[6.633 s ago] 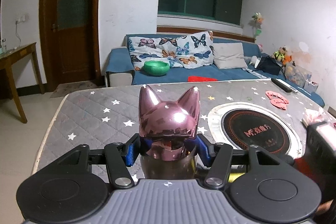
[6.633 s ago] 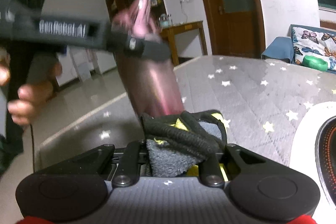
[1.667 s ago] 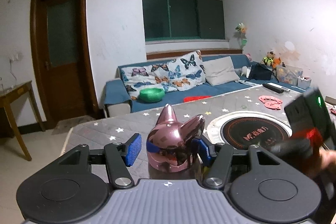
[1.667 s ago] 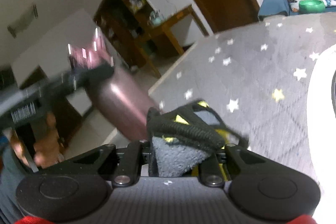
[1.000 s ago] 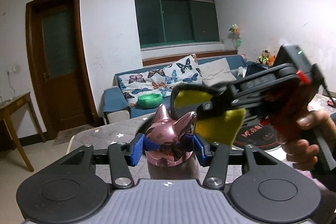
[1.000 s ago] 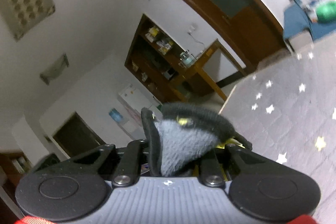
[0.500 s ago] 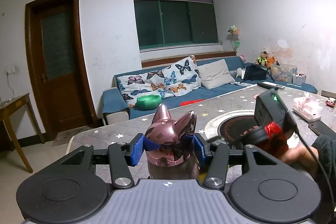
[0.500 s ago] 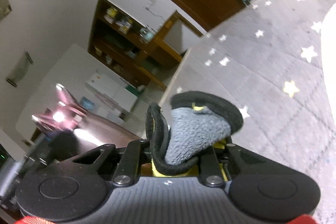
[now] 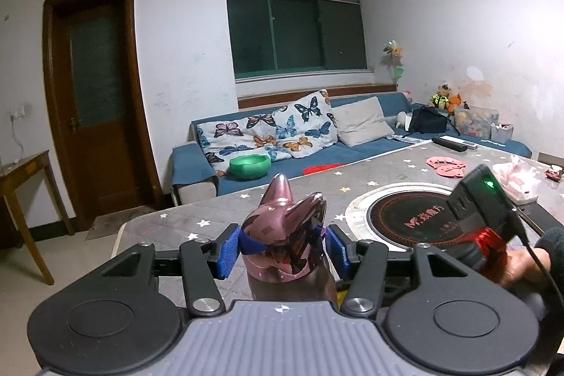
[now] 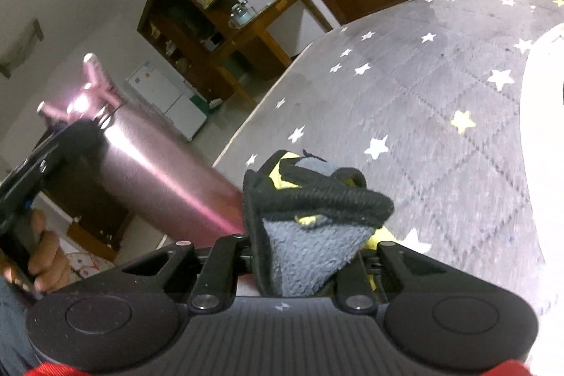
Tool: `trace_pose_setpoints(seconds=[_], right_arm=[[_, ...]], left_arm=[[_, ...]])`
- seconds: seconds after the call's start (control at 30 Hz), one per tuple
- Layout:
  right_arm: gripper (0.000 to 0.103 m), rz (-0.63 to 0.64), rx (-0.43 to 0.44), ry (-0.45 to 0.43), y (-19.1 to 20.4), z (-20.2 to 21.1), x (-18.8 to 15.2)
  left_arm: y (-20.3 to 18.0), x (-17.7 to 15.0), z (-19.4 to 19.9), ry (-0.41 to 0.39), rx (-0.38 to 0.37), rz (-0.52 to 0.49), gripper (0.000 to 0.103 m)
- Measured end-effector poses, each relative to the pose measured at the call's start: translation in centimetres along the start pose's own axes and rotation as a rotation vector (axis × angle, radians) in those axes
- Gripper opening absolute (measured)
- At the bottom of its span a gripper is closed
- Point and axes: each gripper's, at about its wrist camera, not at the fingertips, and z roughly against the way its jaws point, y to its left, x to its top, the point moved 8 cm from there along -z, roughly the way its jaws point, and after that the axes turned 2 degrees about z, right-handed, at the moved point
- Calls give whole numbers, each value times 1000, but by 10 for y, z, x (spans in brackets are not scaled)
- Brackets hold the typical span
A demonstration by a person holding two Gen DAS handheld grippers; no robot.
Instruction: Clean container
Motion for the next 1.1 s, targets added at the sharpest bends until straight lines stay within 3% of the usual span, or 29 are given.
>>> trace_pose_setpoints(seconds=[0.23, 0.5, 0.67, 0.87, 1.1], right_arm=[[18, -9, 64, -57, 17, 17, 15], [18, -88, 295, -201, 50, 48, 65], [18, -104, 265, -183, 45, 27, 69], [18, -178, 193, -130, 16, -1, 52], [18, -173, 100, -86, -6, -11, 28]], left_arm=[[-4, -4, 6, -1, -2, -14, 55], [-9, -6, 5, -9, -9, -33, 55], [-8, -7, 5, -10, -6, -18, 56], [-9, -6, 3, -14, -5, -19, 56], [-11, -8, 0, -5, -5, -3, 57]])
